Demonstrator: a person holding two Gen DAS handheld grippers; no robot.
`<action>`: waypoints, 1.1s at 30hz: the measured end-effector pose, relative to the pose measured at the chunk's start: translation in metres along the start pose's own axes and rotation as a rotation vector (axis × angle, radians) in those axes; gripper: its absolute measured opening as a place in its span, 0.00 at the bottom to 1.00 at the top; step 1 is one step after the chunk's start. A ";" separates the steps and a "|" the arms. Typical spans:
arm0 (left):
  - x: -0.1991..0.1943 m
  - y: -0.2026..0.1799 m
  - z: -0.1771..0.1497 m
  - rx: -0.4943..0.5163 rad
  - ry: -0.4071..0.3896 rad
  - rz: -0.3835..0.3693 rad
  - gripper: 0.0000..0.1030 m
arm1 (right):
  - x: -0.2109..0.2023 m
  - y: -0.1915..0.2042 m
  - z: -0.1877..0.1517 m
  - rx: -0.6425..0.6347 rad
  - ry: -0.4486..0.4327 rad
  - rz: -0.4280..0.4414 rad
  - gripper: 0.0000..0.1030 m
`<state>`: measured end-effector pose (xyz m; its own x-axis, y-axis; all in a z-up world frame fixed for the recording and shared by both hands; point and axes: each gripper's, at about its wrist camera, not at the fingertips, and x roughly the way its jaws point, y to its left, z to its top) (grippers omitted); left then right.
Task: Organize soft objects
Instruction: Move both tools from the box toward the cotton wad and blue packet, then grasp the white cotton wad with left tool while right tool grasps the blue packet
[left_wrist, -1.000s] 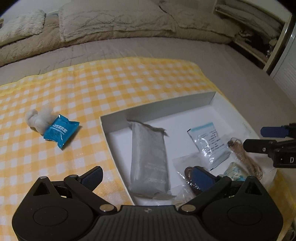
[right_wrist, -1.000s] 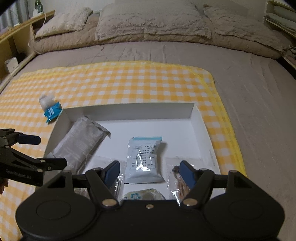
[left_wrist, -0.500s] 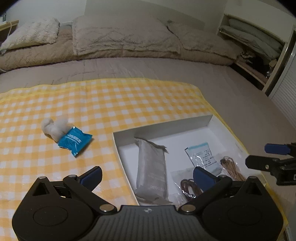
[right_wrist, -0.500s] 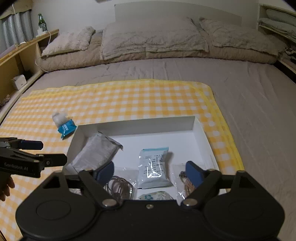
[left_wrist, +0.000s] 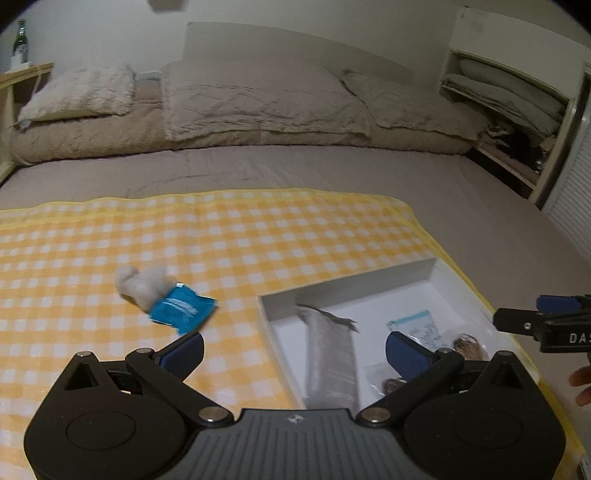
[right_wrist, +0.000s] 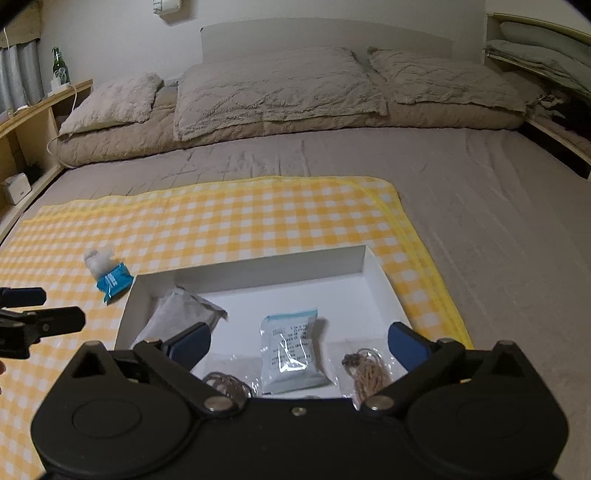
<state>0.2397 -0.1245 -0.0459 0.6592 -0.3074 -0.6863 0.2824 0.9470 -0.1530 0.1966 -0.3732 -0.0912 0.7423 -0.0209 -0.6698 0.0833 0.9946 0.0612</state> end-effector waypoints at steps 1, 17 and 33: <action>-0.001 0.005 0.001 -0.008 -0.005 0.009 1.00 | 0.001 0.001 0.001 0.000 -0.001 -0.001 1.00; -0.008 0.098 0.028 -0.147 -0.066 0.137 1.00 | 0.033 0.067 0.032 -0.063 -0.059 0.073 1.00; 0.050 0.161 0.049 -0.080 -0.099 0.205 1.00 | 0.085 0.170 0.041 -0.272 -0.110 0.197 1.00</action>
<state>0.3520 0.0078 -0.0701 0.7632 -0.1117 -0.6365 0.0823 0.9937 -0.0757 0.3016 -0.2099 -0.1072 0.7949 0.1777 -0.5801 -0.2374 0.9710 -0.0279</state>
